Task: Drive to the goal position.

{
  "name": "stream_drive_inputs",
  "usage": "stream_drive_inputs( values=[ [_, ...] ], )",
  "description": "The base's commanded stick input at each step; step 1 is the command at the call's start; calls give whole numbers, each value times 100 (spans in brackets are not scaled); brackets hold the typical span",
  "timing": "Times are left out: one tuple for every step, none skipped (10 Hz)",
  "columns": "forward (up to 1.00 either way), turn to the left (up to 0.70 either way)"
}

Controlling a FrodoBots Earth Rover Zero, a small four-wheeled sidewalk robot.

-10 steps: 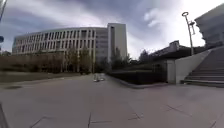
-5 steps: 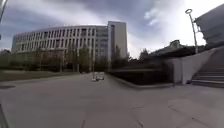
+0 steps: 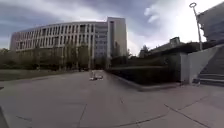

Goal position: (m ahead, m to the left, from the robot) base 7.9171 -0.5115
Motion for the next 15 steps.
stream_drive_inputs(
  values=[
    [100, 0],
    [100, 0],
    [100, 0],
    [100, 0],
    [100, 0],
    [100, 0],
    [100, 0],
    [100, 0],
    [100, 23],
    [100, 40],
    [100, 40],
    [100, 0],
    [100, 0],
    [100, 0],
    [100, 0]
  ],
)
